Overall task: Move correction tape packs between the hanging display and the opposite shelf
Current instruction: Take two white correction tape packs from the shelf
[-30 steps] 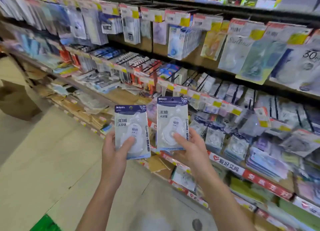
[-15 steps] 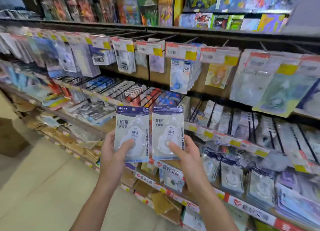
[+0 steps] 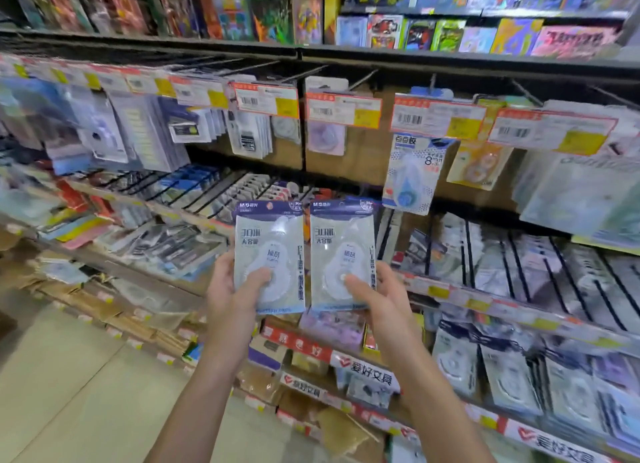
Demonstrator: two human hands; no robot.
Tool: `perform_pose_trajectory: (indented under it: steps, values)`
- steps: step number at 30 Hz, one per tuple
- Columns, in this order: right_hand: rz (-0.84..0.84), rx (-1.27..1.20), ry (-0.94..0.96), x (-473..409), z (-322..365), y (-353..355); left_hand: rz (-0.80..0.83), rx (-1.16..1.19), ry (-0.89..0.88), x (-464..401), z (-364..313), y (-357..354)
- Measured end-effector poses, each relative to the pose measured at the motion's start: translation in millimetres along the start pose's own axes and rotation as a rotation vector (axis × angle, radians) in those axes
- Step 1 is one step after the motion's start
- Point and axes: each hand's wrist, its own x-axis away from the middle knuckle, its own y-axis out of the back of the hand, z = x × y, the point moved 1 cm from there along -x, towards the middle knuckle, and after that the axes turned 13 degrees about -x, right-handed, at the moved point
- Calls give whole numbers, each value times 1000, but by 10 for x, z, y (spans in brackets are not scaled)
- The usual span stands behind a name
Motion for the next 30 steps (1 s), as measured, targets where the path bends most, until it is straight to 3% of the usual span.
perform_pose_trajectory:
  steps: [18, 24, 30]
  values:
    - [-387, 52, 246, -380, -292, -1188, 390, -46, -99, -1241, 150, 846]
    - [-461, 31, 347, -547, -239, -1135, 437, -54, -102, -1464, 141, 711]
    - [-426, 43, 413, -681, -82, -972, 439, -61, -113, -1633, 70, 503]
